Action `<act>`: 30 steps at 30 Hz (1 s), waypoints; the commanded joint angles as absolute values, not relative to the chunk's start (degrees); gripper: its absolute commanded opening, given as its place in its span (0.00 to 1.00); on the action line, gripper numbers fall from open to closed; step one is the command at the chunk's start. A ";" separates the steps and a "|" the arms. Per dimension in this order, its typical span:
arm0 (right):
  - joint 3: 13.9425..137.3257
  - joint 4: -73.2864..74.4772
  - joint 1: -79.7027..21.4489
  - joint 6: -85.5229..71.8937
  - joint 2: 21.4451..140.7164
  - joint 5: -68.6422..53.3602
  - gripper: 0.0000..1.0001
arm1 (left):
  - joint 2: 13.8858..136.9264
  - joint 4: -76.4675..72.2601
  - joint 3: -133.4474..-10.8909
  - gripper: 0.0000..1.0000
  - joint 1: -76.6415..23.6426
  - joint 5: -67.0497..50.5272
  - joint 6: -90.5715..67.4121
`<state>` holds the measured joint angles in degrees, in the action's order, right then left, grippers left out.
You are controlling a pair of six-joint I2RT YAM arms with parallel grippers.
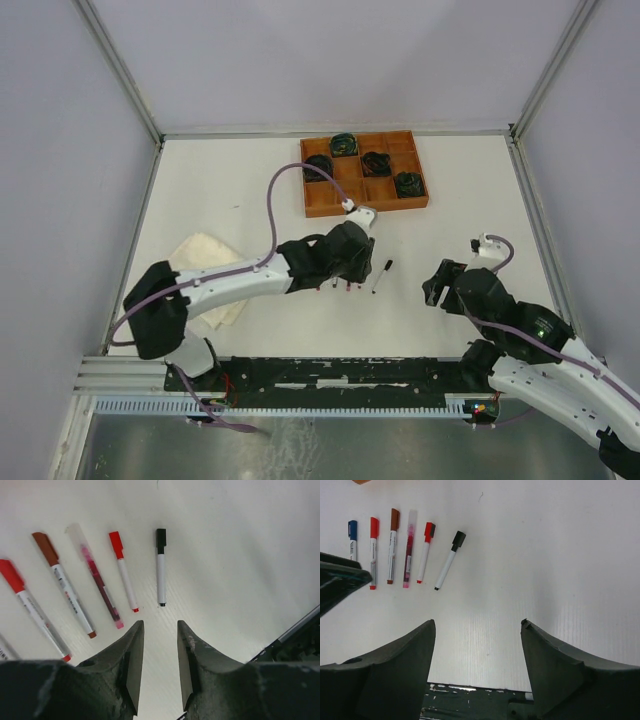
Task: Insert the pens into the pen caps
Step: Reset both arms
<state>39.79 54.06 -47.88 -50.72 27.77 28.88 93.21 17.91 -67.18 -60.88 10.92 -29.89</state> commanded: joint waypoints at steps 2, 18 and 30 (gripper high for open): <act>44.11 51.11 -47.75 -43.30 28.15 31.94 0.79 | 79.24 11.38 -58.89 0.41 -61.04 20.31 -26.89; 43.07 41.05 -47.79 -25.51 17.98 32.65 0.92 | 38.65 14.92 -38.95 0.62 -61.06 43.66 -28.16; 43.01 42.36 -47.79 -26.02 17.08 37.83 0.99 | 29.28 25.43 -37.99 0.78 -60.97 50.69 -30.81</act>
